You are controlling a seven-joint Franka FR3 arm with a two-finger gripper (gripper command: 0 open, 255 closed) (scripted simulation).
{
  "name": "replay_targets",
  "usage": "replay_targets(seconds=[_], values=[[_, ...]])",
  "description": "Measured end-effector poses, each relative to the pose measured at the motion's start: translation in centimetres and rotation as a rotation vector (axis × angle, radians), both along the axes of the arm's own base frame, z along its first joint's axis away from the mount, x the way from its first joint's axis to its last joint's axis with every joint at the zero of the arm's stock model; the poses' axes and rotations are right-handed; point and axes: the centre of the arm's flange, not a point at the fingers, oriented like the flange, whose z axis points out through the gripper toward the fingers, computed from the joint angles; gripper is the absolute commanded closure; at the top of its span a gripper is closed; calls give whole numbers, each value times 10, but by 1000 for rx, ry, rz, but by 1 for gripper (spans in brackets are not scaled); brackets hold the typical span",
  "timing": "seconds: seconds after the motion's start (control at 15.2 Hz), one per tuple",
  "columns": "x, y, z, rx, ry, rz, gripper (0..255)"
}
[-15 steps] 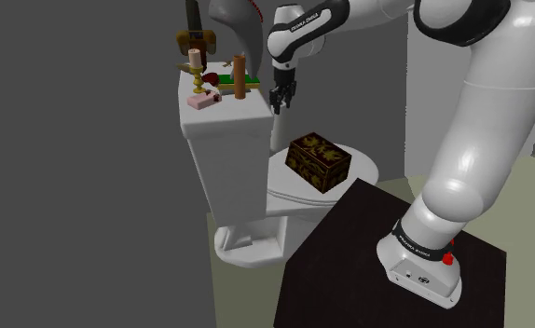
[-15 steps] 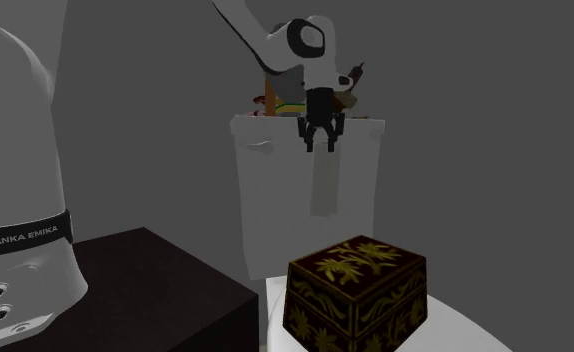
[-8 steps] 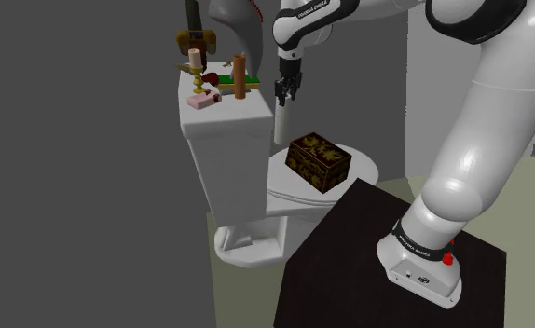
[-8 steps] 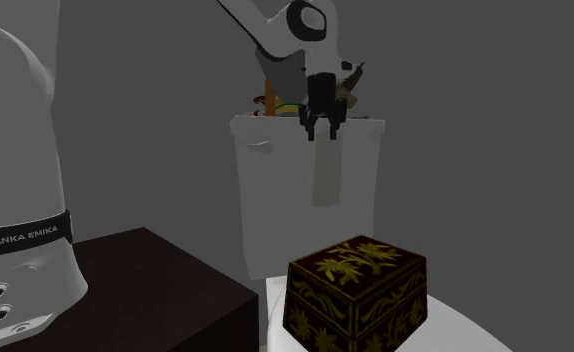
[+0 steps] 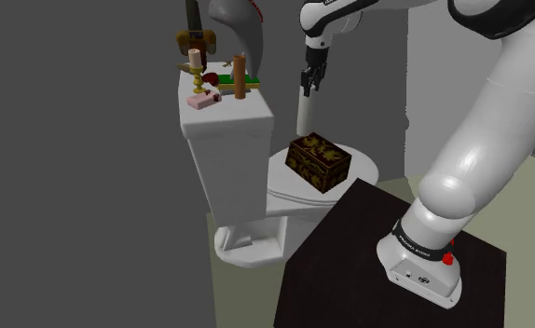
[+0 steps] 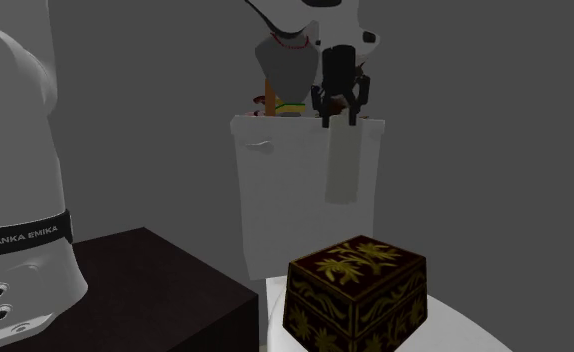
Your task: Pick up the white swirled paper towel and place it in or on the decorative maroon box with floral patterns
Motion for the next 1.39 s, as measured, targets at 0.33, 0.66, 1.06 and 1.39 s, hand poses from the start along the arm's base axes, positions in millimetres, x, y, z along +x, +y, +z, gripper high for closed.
replay_targets(seconds=[0.33, 0.66, 1.06, 1.39], values=[[-36, -48, 20, 0, 0, 0, 255], [-67, -88, 33, 0, 0, 0, 255], [-68, -90, 4, 0, 0, 1, 255], [-69, -89, -24, 0, 1, 1, 255]])
